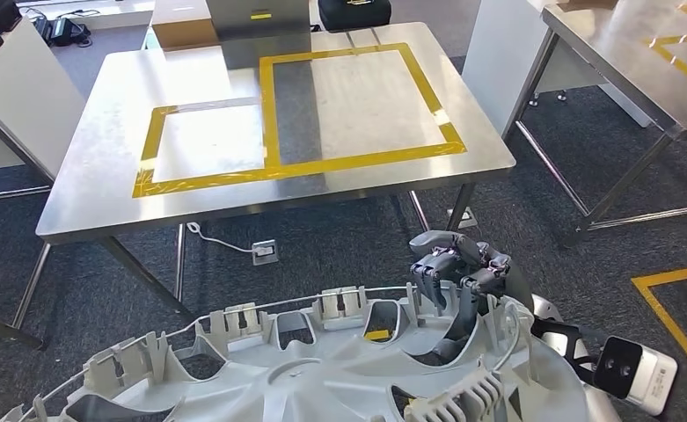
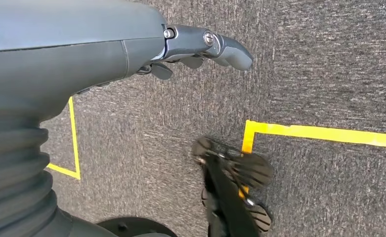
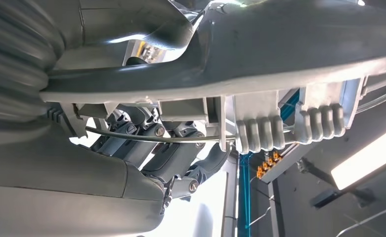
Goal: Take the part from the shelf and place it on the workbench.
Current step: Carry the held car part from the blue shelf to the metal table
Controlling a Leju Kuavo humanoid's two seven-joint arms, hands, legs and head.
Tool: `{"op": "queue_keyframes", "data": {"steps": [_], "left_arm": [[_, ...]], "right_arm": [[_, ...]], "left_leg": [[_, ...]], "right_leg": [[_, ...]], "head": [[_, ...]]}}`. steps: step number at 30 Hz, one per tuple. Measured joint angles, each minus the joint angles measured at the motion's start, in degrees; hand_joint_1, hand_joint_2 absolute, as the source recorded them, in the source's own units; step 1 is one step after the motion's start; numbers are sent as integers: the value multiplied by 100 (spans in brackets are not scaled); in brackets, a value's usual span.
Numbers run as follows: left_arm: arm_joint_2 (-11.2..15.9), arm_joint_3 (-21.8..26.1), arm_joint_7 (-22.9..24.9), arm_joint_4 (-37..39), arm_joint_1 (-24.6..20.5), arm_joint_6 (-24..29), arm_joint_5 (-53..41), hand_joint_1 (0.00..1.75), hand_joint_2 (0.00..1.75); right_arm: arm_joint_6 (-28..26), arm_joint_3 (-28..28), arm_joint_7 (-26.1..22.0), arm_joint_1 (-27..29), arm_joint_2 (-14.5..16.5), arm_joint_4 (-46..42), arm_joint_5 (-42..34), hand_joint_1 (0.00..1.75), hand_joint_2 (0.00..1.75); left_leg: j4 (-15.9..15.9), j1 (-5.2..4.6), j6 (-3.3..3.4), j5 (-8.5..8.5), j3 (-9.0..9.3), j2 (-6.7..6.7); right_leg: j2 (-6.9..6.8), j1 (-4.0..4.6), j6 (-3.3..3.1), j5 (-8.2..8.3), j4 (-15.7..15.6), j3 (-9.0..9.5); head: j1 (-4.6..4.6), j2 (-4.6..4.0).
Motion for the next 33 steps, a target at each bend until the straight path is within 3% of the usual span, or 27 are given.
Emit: {"op": "queue_keyframes", "data": {"steps": [1,4,5,6,9,11,13,15,16,17,19,20,21,24,25,26,28,30,31,32,33], "left_arm": [[1,1,4,0,7,0,-1,0,175],[1,1,7,7,22,0,-2,0,175],[2,1,10,9,26,0,-3,0,175],[3,1,13,11,29,0,-5,0,175],[6,2,9,5,17,0,-16,0,175],[8,4,4,2,6,0,-26,0,175],[10,10,2,0,2,0,-33,0,175],[10,30,1,0,7,0,-34,0,175],[9,42,1,0,7,0,-34,0,175],[7,52,0,0,5,-1,-34,0,175],[-2,64,-8,2,-6,-8,-34,0,175],[-4,71,-15,1,-15,-13,-34,0,175],[-7,80,-22,-1,-19,-19,-35,0,175],[5,103,-33,-8,-12,-27,-40,0,175],[8,107,-36,-9,-17,-30,-42,0,175],[8,108,-38,-8,-27,-32,-44,0,175],[4,108,-41,-7,-38,-37,-46,0,175],[7,111,-44,-7,-17,-38,-53,0,175],[8,114,-50,-7,-7,-40,-60,0,175],[9,117,-60,-7,0,-41,-68,0,175],[11,122,-69,-6,6,-44,-77,0,175]], "right_arm": [[7,0,1,9,0,0,1,175,175],[21,-2,-2,9,0,3,-12,175,175],[26,-5,-1,8,0,5,-20,175,175],[31,-10,1,5,-1,8,-29,175,175],[42,-48,1,-14,-3,8,-69,175,175],[36,-82,-4,-28,-5,8,-55,175,175],[22,-107,-4,-28,-8,17,4,175,175],[16,-115,1,-24,-13,37,54,175,175],[10,-115,3,-25,-16,48,69,175,175],[2,-115,3,-25,-19,55,78,175,175],[-16,-115,0,-23,-21,63,78,175,175],[-20,-115,-1,-19,-22,65,67,175,175],[-20,-115,-2,-20,-22,66,48,175,175],[-4,-117,-3,-38,-21,64,-16,175,175],[6,-118,-4,-46,-19,64,-29,175,175],[17,-118,-5,-50,-17,63,-38,175,175],[34,-118,-2,-59,-13,63,-44,175,175],[46,-118,1,-58,-11,63,-40,175,175],[55,-118,2,-59,-10,63,-38,175,175],[61,-118,1,-62,-8,63,-37,175,175],[64,-118,1,-65,-4,64,-35,175,175]], "left_leg": [[-211,6,-1,107,-14,3],[-1195,19,27,1030,83,41],[-1360,14,62,1231,105,57],[-1426,10,114,1310,117,70],[-1450,26,251,1245,264,60],[-1477,40,308,1172,380,52],[-1482,40,325,1063,486,43],[-1482,40,311,934,630,0],[-1483,40,301,868,717,-28],[-1483,40,291,801,808,-62],[-1482,34,258,669,947,-121],[-1497,29,231,605,986,-150],[-1495,23,197,576,1028,-174],[-1382,11,91,595,1105,-149],[-1192,9,62,584,1017,-105],[-896,10,39,519,854,-61],[-207,11,1,236,386,-18],[71,11,2,25,47,-15],[-48,10,17,93,-8,-15],[-333,9,38,307,7,-14],[-690,5,66,628,53,-12]], "right_leg": [[5,-9,14,-71,0,90],[9,-9,91,-295,27,316],[14,-2,131,-364,31,350],[21,9,172,-404,51,380],[11,5,264,-397,292,345],[-11,-11,316,-454,871,-12],[-18,-24,364,-735,1519,-540],[-21,-32,381,-937,1687,-884],[-20,-33,375,-860,1525,-930],[-9,-35,361,-620,1211,-900],[59,-26,311,58,503,-800],[86,-13,280,290,273,-761],[107,-6,245,397,153,-741],[80,-19,108,323,71,-530],[64,-24,65,285,58,-434],[52,-28,37,240,47,-356],[38,-21,3,119,45,-229],[42,-17,-7,-13,45,-78],[45,-16,-5,-86,45,17],[46,-15,3,-164,45,122],[43,-15,16,-239,42,203]], "head": [[-5,-1],[-28,-1],[-31,-1],[-31,-1],[-9,0],[21,0],[48,-1],[56,-1],[59,-1],[63,-1],[81,0],[89,0],[96,0],[82,1],[64,0],[48,1],[19,0],[9,0],[2,0],[-3,0],[-8,0]]}}
